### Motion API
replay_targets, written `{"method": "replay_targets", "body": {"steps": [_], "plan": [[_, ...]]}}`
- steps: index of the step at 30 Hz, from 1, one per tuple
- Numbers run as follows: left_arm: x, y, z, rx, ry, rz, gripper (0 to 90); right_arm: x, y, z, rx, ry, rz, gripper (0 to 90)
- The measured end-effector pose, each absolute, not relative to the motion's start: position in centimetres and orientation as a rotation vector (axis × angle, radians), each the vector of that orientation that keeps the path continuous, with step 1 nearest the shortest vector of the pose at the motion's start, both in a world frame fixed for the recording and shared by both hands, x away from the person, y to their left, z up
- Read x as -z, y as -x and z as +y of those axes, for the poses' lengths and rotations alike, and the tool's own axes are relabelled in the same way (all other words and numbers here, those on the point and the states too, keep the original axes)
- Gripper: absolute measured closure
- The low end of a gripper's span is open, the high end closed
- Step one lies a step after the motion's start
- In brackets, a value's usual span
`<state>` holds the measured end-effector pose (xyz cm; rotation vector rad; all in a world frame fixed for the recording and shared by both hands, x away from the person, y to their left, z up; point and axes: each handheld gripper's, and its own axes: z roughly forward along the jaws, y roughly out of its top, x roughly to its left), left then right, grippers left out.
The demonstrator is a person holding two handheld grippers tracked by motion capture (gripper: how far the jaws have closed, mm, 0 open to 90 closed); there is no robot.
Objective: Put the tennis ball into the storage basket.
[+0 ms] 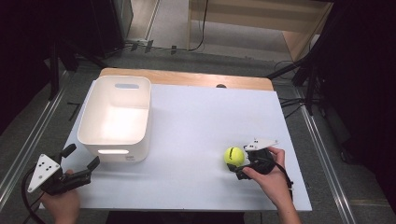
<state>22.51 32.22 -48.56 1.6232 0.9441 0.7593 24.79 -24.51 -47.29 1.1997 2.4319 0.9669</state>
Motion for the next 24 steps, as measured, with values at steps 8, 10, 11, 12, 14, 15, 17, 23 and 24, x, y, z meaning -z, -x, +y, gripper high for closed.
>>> {"method": "replay_targets", "body": {"steps": [8,10,11,12,14,15,17,23,24], "plan": [[48.6,-22.5,32.2,-0.758,-1.622,0.945,7.9,47.7,-25.4,-23.9,-0.915,-1.208,2.472,5.8],[48.6,-22.5,32.2,-0.758,-1.621,0.944,7.9,47.8,-25.5,-23.7,-0.904,-1.219,2.475,6.1],[48.6,-22.5,32.2,-0.758,-1.621,0.944,7.9,47.9,-25.6,-23.6,-0.890,-1.222,2.478,9.4],[48.5,-22.5,32.3,-0.756,-1.622,0.944,7.9,47.9,-25.6,-23.6,-0.886,-1.222,2.466,12.4],[48.5,-22.5,32.3,-0.754,-1.619,0.944,7.9,48.1,-25.7,-23.4,-0.874,-1.249,2.464,12.5],[48.5,-22.5,32.3,-0.753,-1.619,0.944,7.9,48.2,-25.8,-23.3,-0.867,-1.253,2.466,12.6],[48.5,-22.5,32.3,-0.753,-1.617,0.945,7.9,48.3,-26.0,-23.1,-0.841,-1.260,2.472,13.5],[48.5,-22.6,32.3,-0.754,-1.617,0.945,7.9,48.5,-26.4,-23.0,-0.806,-1.293,2.456,21.4],[48.5,-22.6,32.3,-0.754,-1.617,0.945,7.9,48.6,-26.5,-23.0,-0.803,-1.296,2.454,21.9]]}}
